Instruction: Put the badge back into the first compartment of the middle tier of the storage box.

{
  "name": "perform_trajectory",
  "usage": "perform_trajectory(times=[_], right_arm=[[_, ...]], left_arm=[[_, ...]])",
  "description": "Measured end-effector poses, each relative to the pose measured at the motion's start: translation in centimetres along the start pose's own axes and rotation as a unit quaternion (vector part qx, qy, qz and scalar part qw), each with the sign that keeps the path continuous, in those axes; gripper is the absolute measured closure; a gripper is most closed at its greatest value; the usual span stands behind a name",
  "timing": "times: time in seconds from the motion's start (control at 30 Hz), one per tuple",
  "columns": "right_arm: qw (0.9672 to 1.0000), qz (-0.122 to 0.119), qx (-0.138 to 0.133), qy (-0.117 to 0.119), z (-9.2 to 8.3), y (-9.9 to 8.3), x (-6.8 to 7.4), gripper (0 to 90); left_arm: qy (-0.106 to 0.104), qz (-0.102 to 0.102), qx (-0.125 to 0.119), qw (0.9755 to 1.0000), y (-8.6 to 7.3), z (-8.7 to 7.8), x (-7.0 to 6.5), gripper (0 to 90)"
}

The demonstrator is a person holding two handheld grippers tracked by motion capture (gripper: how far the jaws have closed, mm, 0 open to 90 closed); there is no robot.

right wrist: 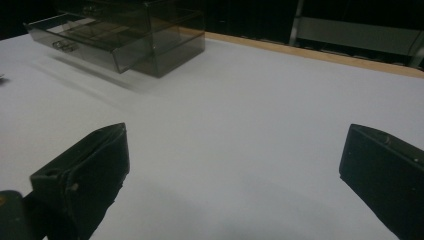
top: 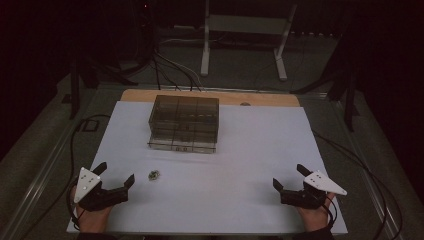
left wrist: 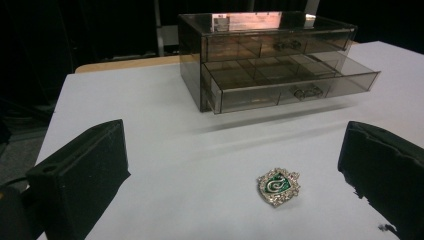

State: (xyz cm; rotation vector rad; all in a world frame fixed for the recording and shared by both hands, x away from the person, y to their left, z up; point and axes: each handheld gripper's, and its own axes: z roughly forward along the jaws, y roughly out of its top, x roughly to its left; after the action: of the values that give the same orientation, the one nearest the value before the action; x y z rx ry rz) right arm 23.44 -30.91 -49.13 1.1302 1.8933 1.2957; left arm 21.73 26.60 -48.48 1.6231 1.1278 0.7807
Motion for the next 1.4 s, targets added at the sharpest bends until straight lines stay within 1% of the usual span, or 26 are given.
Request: perform_trajectory(times=[0.03,0.17,0.23,0.33,0.43,0.5,0.67,0.73,0.83,1.0,1.03,1.17,1.33,1.4], right_arm=[[1.0000,0.005,0.000,-0.002,0.0,-0.1,-0.1,0.0],[1.0000,0.007,-0.002,-0.004,0.0,0.0,-0.1,0.0],[0.9999,0.008,-0.005,-0.005,0.1,0.0,-0.2,0.0],[0.9999,0.011,-0.007,-0.005,0.0,0.0,-0.2,0.0],[0.9999,0.011,-0.008,-0.004,0.0,0.0,-0.2,0.0],[0.9999,0.014,-0.007,0.000,0.1,-0.1,-0.2,0.0],[0.9999,0.010,-0.007,0.004,0.2,-0.1,-0.2,0.0],[0.9999,0.009,-0.009,0.003,0.1,-0.1,-0.2,0.0],[0.9998,0.013,-0.011,0.003,0.1,-0.1,-0.3,0.0],[0.9998,0.014,-0.013,0.003,0.0,-0.1,-0.3,0.0],[0.9998,0.013,-0.013,0.002,0.0,-0.1,-0.3,0.0],[0.9998,0.015,-0.012,0.003,0.0,-0.1,-0.4,0.0],[0.9998,0.015,-0.014,0.002,0.0,-0.1,-0.4,0.0],[0.9998,0.016,-0.014,0.002,0.0,-0.1,-0.4,0.0]], left_arm=[[0.000,0.000,0.001,1.0000,0.0,0.0,0.0,0.5],[0.006,-0.001,0.005,1.0000,0.3,-0.1,0.1,0.5],[0.008,-0.004,0.004,1.0000,0.4,-0.1,0.1,0.5],[0.007,0.002,0.006,1.0000,0.6,0.0,0.1,0.5],[0.007,0.006,0.001,1.0000,1.0,0.1,-0.1,0.5],[0.005,0.008,0.000,1.0000,1.3,0.2,-0.3,0.5],[0.003,0.019,0.001,0.9998,2.4,0.3,-0.8,0.5],[0.003,0.025,0.000,0.9997,2.6,0.6,-1.0,0.6],[-0.001,0.028,0.000,0.9996,2.9,1.0,-1.3,0.6],[-0.010,0.031,0.003,0.9995,3.1,1.7,-1.6,0.6],[-0.013,0.036,0.006,0.9993,3.2,2.0,-1.8,0.6],[-0.017,0.033,0.005,0.9993,3.3,2.6,-2.1,0.6],[-0.021,0.041,0.012,0.9988,3.4,3.5,-2.6,0.6],[-0.023,0.040,0.012,0.9989,3.4,3.8,-2.7,0.6]])
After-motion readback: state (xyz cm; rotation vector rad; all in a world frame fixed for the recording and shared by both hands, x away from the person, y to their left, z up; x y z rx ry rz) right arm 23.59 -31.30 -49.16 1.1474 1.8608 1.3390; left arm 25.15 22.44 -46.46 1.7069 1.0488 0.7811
